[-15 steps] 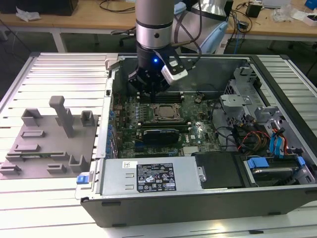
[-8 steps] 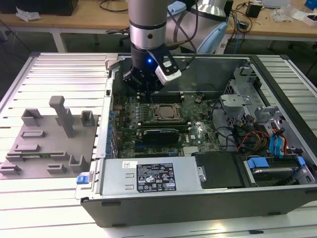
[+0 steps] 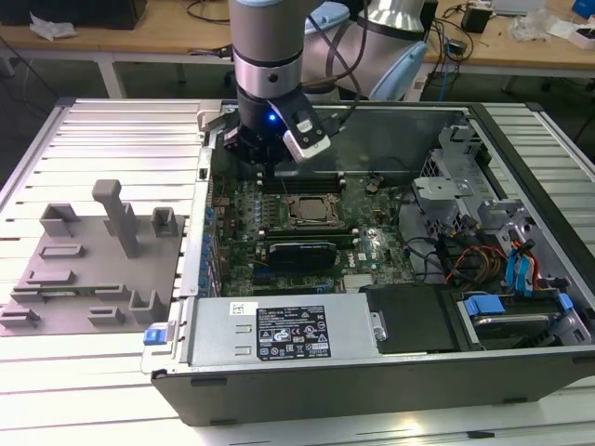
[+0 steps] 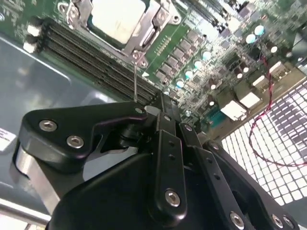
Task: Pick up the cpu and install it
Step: 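Install the first cpu locking lever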
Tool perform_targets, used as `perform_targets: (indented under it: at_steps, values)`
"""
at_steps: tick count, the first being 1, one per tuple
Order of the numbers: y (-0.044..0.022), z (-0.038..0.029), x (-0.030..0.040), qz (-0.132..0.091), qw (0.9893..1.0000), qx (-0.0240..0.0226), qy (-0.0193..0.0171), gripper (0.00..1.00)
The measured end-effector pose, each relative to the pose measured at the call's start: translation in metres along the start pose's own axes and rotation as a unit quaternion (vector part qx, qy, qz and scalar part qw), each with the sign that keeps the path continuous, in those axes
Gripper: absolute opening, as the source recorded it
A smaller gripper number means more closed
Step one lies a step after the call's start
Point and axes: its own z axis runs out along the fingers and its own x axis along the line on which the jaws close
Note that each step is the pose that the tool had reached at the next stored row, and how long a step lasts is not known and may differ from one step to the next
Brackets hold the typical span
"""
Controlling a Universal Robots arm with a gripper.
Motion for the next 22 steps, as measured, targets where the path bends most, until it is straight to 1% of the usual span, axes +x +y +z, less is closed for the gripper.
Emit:
perform_targets:
  at_steps: [1,2,3,4,5,7,9,10,11,12,15,17,19,22]
  values:
    - [-0.0001,0.0005,0.0004,-0.001,0.9999,-0.0105,-0.0009,0.11]
    - [-0.0001,0.0009,0.0004,-0.001,0.9995,-0.0329,-0.0030,0.11]
    - [-0.0002,0.0016,0.0004,-0.001,0.9992,-0.0389,-0.0036,0.11]
    - [-0.0005,0.0026,-0.0003,-0.001,0.9992,-0.0403,-0.0037,0.11]
    - [-0.0008,0.0032,-0.0019,-0.002,0.9992,-0.0405,-0.0036,0.11]
    - [-0.0019,0.0039,-0.0121,-0.001,0.9992,-0.0404,-0.0037,0.11]
    - [-0.0035,0.0044,-0.0264,-0.001,0.9992,-0.0405,-0.0036,0.11]
    - [-0.0050,0.0047,-0.0378,-0.001,0.9992,-0.0405,-0.0034,0.11]
    - [-0.0056,0.0048,-0.0428,-0.001,0.9992,-0.0405,-0.0034,0.11]
    - [-0.0059,0.0049,-0.0453,-0.001,0.9992,-0.0405,-0.0034,0.11]
    - [-0.0060,0.0053,-0.0460,-0.001,0.9992,-0.0406,-0.0035,0.11]
    - [-0.0078,0.0121,-0.0496,-0.001,0.9992,-0.0397,-0.0033,0.11]
    - [-0.0097,0.0174,-0.0571,-0.001,0.9993,-0.0373,-0.0031,0.11]
    - [-0.0119,0.0232,-0.0667,-0.001,0.9994,-0.0331,-0.0028,0.11]
